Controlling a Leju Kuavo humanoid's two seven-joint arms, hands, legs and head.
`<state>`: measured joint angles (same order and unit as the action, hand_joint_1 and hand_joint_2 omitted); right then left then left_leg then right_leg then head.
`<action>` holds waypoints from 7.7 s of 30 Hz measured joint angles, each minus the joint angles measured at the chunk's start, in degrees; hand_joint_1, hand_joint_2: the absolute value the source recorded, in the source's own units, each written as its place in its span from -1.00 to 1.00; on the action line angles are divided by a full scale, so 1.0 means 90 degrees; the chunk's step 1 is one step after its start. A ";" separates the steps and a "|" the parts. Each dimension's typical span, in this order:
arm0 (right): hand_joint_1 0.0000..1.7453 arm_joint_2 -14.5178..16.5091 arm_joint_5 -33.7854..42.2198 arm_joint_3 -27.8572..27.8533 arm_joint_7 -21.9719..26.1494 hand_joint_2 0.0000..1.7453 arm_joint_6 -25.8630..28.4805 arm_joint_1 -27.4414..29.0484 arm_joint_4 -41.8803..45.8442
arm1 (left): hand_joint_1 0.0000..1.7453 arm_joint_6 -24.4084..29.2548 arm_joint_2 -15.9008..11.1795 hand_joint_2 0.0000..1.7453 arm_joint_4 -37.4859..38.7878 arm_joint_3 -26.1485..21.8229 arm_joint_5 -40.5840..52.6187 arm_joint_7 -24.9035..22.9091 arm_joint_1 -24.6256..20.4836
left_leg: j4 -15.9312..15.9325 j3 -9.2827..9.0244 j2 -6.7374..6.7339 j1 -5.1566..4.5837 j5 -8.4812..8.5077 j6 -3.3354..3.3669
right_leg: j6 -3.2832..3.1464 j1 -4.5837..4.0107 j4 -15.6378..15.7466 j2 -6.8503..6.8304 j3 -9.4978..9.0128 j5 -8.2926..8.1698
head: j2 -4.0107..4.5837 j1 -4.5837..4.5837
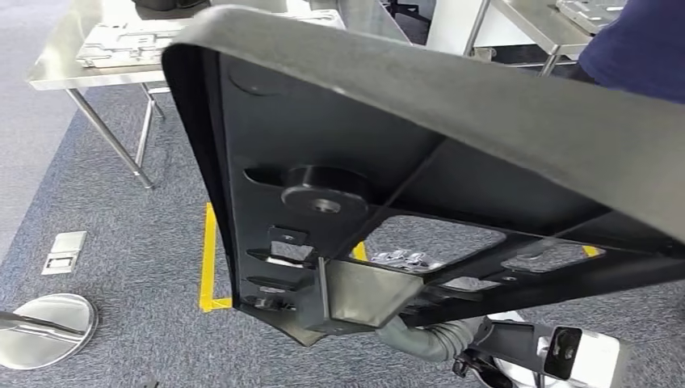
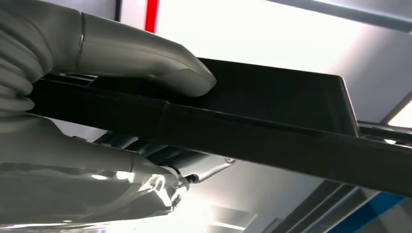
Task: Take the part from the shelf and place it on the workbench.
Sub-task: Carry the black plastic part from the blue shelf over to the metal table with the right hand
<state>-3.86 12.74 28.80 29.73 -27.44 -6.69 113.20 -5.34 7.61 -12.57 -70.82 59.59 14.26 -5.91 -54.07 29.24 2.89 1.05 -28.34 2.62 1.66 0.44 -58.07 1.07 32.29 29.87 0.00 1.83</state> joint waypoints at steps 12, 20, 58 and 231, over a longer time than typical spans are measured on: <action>1.00 -0.0004 0.0012 -0.0067 0.0002 1.00 0.0010 0.0102 -0.0008 | -1.00 -0.0004 -0.0013 1.00 -0.0001 -0.0002 0.0010 0.0013 0.0023 | 0.0061 -0.0313 0.0007 0.0356 -0.0277 -0.0591 | 0.0163 0.0166 0.0236 0.0067 -0.0048 -0.0250 | -0.0001 -0.0277; 1.00 0.0007 0.0010 -0.0078 -0.0002 1.00 0.0021 0.0082 0.0027 | -1.00 -0.0004 0.0008 1.00 -0.0002 -0.0001 0.0011 0.0013 0.0001 | 0.0122 -0.0415 -0.0160 0.0326 -0.0280 -0.0637 | 0.0018 0.0108 0.0334 -0.0050 -0.0211 -0.0191 | -0.0001 -0.0313; 1.00 0.0156 -0.0029 -0.0045 -0.0004 1.00 0.0095 0.0180 0.0084 | -1.00 0.0022 -0.0028 1.00 -0.0002 0.0000 0.0065 0.0020 0.0029 | 0.0137 -0.0702 -0.0132 0.0272 -0.0509 -0.0426 | 0.0282 0.0221 -0.0360 -0.0090 0.0420 -0.0388 | 0.0000 -0.0570; 1.00 -0.0021 -0.0175 -0.0336 -0.0224 1.00 0.0421 0.0822 0.0487 | -1.00 0.0090 0.0165 1.00 0.0000 0.0018 0.0200 -0.0246 0.0068 | -0.0596 0.0495 -0.0308 -0.0043 -0.0162 -0.0218 | 0.0003 0.0045 0.0085 -0.0107 -0.0474 0.0424 | 0.0000 -0.1077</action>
<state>-4.05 11.16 25.78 27.71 -23.64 0.71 117.58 -4.53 9.10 -12.57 -70.66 61.39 12.04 -5.30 -59.43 33.69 0.12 0.66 -29.80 0.65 1.69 0.85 -57.30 0.10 28.03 33.69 0.00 -7.86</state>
